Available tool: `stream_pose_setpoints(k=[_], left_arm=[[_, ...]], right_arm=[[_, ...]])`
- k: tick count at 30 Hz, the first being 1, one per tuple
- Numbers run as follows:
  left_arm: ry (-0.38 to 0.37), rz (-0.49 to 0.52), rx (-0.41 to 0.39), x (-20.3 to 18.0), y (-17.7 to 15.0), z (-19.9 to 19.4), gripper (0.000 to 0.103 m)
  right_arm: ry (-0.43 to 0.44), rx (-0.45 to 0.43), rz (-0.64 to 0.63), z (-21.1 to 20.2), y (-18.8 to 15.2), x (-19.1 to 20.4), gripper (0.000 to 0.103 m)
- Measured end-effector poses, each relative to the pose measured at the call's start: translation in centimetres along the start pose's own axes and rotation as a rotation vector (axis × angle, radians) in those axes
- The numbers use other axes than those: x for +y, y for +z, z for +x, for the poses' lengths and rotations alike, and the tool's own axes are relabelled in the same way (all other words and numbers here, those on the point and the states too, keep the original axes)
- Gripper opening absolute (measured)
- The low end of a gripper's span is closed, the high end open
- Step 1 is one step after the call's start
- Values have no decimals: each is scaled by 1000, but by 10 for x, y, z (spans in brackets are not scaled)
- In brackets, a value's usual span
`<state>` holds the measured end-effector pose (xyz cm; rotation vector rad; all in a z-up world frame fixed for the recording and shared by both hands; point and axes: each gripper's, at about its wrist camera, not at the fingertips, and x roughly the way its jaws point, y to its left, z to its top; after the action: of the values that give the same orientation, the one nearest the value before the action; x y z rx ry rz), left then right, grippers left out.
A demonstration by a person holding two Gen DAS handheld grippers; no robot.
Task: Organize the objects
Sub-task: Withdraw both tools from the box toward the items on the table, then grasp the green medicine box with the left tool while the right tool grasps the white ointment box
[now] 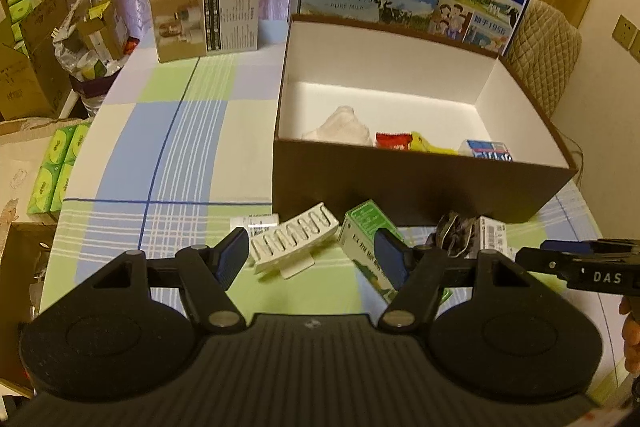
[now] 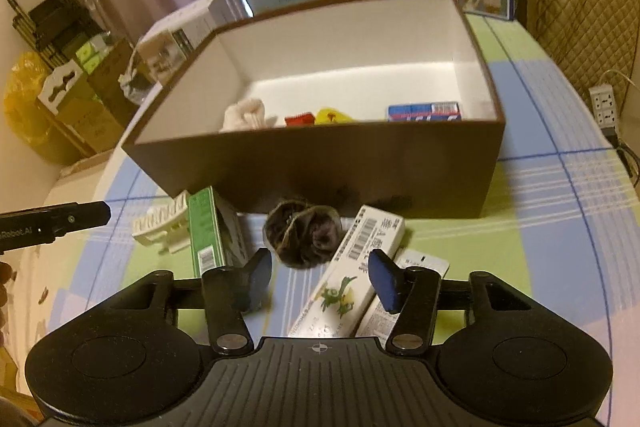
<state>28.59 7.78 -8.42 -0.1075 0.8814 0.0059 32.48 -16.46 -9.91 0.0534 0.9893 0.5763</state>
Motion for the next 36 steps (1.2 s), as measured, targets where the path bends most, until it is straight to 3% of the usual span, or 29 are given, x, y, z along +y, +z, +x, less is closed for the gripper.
stream_pose_setpoints(k=[20, 30, 36], left_arm=[[-5, 18, 85, -21, -1, 37, 65], [-10, 4, 133, -38, -1, 62, 65], [-15, 15, 147, -53, -1, 74, 65]], right_arm=[[-83, 86, 60, 41, -2, -8, 46], [-171, 108, -15, 58, -7, 5, 46], [-164, 123, -21, 61, -11, 3, 44]])
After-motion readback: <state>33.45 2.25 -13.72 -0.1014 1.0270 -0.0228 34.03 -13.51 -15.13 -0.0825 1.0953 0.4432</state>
